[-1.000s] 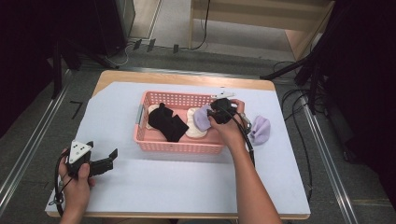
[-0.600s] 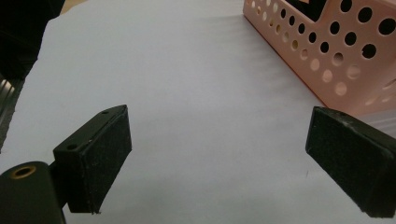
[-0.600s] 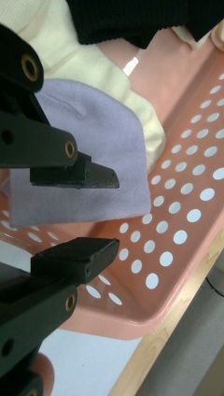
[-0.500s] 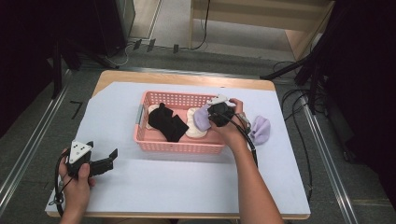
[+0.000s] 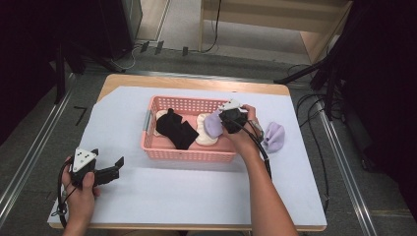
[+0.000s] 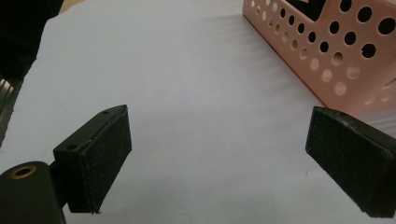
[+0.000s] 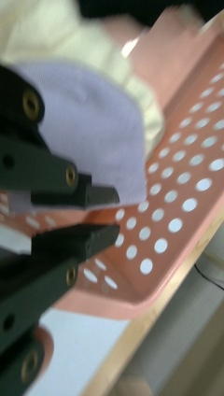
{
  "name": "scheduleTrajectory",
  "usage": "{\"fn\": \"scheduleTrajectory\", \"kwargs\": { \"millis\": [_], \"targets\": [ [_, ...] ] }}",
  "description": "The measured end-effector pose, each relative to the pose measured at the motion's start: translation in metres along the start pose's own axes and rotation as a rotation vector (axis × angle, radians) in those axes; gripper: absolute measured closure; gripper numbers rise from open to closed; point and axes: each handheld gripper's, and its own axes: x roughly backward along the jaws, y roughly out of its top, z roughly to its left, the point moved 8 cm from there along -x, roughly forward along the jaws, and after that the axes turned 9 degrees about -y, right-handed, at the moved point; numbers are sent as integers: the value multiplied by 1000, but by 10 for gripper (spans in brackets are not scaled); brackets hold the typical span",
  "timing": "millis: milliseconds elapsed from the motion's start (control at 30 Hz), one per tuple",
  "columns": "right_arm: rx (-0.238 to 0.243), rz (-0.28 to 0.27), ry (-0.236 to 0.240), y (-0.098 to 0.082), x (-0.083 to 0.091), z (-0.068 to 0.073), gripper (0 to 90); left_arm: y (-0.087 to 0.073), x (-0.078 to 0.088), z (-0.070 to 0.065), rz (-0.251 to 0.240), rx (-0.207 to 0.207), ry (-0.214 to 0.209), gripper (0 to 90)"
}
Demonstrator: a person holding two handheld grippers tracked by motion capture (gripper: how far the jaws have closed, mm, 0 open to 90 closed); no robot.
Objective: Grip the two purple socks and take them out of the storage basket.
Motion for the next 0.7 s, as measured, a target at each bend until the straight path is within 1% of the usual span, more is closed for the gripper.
{"fn": "scheduleTrajectory", "kwargs": {
  "millis": [33, 67, 100, 133, 167, 200, 233, 300, 333, 367, 400, 467, 500, 567, 600, 633, 700],
  "targets": [
    [0, 0, 0, 0, 0, 0, 730, 0, 0, 0, 0, 0, 0, 77],
    [-20, -1, 10, 2, 2, 1, 727, 0, 0, 0, 1, -1, 0, 77],
    [-49, -3, 31, 6, 6, 3, 727, 0, 0, 0, 2, -2, 0, 77],
    [-56, 8, 47, 7, 8, 5, 723, 0, 0, 0, 1, -1, 1, 77],
    [-61, 40, 48, 8, 9, 7, 708, 0, 0, 0, 2, -4, 3, 78],
    [-57, 87, 53, 10, 10, 9, 693, 0, 0, 0, 4, -5, 0, 77],
    [-57, 87, 53, 10, 10, 9, 693, 0, 0, -1, 5, -5, 1, 77],
    [-71, 132, 46, 15, 13, 11, 668, 0, 0, 0, 4, -5, 2, 77],
    [-105, 147, 52, 18, 15, 13, 644, 0, 0, 0, 4, -4, 1, 78],
    [-160, 170, 88, 27, 20, 21, 616, 0, 0, 0, 5, -4, 1, 77],
    [-160, 170, 88, 27, 20, 21, 616, 0, 0, 0, 5, -4, 0, 77],
    [-136, 193, 65, 31, 20, 27, 565, 0, 0, 0, 5, -4, -1, 77],
    [-119, 211, 51, 30, 17, 30, 542, 0, 0, 0, 4, -4, -1, 78],
    [-106, 237, 22, 26, 10, 34, 523, 0, 0, 0, 1, -2, -2, 78],
    [-136, 265, 3, 22, 2, 37, 500, 0, 0, 0, 0, -2, -3, 78],
    [-142, 274, 0, 20, -2, 38, 487, 0, 0, 0, 3, -2, -5, 78],
    [-140, 284, -3, 18, -5, 39, 474, 0, 0, 0, 4, -2, -4, 78]
  ]
}}
